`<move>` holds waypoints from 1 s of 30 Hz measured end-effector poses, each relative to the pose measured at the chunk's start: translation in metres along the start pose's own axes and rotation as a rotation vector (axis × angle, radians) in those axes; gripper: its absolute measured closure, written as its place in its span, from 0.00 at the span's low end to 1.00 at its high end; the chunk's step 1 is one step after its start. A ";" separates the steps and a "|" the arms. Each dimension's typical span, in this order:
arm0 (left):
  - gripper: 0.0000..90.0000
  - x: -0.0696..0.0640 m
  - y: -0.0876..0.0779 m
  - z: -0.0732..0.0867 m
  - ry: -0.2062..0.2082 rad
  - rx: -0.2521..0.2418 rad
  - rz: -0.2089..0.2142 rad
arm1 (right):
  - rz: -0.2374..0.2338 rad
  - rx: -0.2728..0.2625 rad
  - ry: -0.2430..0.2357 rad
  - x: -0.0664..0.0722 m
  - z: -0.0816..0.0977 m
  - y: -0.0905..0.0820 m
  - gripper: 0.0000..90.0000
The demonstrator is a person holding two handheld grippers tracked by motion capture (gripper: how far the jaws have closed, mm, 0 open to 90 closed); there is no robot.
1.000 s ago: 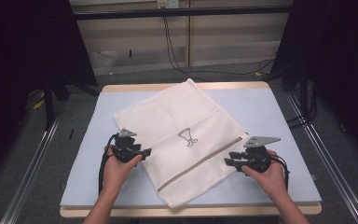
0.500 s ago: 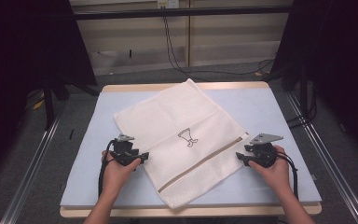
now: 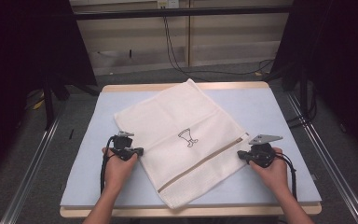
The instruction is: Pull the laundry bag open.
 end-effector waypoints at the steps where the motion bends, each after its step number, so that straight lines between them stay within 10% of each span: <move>1: 1.00 0.000 0.000 0.000 0.000 0.000 0.000 | -0.006 -0.003 0.008 0.000 0.000 0.000 1.00; 15: 1.00 0.020 0.017 -0.029 0.015 -0.062 -0.038 | -0.092 0.017 0.054 0.009 0.005 -0.007 1.00; 21: 0.78 0.023 0.010 -0.034 -0.030 -0.130 0.001 | -0.278 0.039 0.053 0.037 0.007 -0.017 1.00; 24: 0.66 0.021 0.000 -0.032 -0.040 -0.136 -0.016 | -0.210 -0.032 -0.020 0.035 -0.002 -0.020 0.89; 30: 0.57 0.016 -0.009 -0.016 -0.069 -0.084 -0.007 | 0.018 -0.126 0.036 -0.006 -0.011 -0.022 0.65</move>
Point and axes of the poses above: each handheld gripper's, and its own axes: y roughly forward along the jaws, z roughly out of its underside, x roughly to its left, the point moved 7 cm from there along y, roughly forward along the jaws, and after that the axes turned 7 degrees about z, right-handed, at the moved point
